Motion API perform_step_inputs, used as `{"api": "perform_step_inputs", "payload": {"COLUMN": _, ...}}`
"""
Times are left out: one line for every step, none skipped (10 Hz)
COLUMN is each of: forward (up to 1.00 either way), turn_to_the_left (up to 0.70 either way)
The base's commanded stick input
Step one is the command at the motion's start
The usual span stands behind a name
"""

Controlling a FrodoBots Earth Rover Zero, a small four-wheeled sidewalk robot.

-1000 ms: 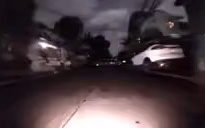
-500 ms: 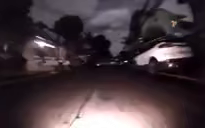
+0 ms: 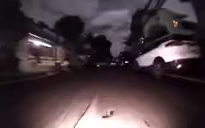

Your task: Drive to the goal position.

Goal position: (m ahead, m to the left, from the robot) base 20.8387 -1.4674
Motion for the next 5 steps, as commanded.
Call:
{"api": "perform_step_inputs", "payload": {"forward": 1.0, "turn_to_the_left": 0.0}}
{"api": "perform_step_inputs", "payload": {"forward": 1.0, "turn_to_the_left": 0.0}}
{"api": "perform_step_inputs", "payload": {"forward": 1.0, "turn_to_the_left": 0.0}}
{"api": "perform_step_inputs", "payload": {"forward": 1.0, "turn_to_the_left": 0.0}}
{"api": "perform_step_inputs", "payload": {"forward": 1.0, "turn_to_the_left": 0.0}}
